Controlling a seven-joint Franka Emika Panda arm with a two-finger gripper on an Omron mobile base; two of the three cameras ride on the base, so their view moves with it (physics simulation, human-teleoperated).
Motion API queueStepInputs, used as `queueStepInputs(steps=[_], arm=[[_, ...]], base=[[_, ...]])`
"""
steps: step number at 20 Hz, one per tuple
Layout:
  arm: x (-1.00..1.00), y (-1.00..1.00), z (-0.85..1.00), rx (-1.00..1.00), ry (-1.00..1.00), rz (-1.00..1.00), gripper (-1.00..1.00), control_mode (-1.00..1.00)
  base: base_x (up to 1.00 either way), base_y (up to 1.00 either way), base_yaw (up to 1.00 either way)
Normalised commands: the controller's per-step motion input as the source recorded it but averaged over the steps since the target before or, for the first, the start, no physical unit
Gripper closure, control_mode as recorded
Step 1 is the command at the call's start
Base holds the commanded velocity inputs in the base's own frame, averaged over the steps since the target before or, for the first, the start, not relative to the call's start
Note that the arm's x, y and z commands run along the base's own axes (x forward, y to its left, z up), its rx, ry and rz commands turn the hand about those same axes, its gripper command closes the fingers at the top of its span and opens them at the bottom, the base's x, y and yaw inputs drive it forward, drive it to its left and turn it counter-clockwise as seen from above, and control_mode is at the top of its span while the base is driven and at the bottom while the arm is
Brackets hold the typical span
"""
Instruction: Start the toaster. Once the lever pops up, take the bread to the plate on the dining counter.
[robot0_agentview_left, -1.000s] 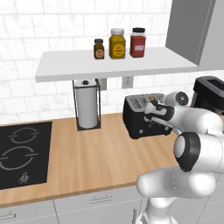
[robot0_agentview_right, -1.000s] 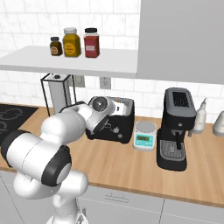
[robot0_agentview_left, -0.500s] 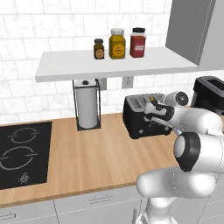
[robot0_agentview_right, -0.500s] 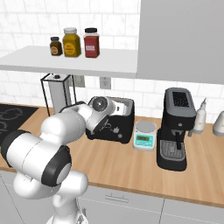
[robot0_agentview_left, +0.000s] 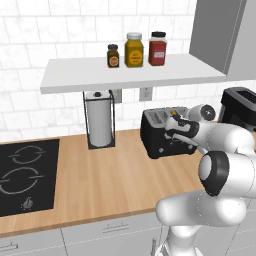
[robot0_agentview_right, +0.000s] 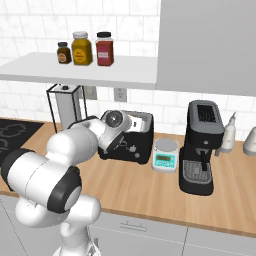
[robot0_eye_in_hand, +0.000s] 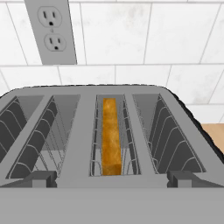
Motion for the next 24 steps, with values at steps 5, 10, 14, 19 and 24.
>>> queueStepInputs(steps=[5,10,14,19,24], arm=[[0.00,0.00,0.00,0.00,0.00,0.00,-1.00,-1.00],[0.00,0.00,0.00,0.00,0.00,0.00,-1.00,-1.00],[0.00,0.00,0.00,0.00,0.00,0.00,-1.00,-1.00],[0.00,0.00,0.00,0.00,0.00,0.00,-1.00,-1.00],[0.00,0.00,0.00,0.00,0.00,0.00,-1.00,-1.00]], base=[[0.00,0.00,0.00],[0.00,0.00,0.00],[0.00,0.00,0.00],[0.00,0.00,0.00],[0.00,0.00,0.00]])
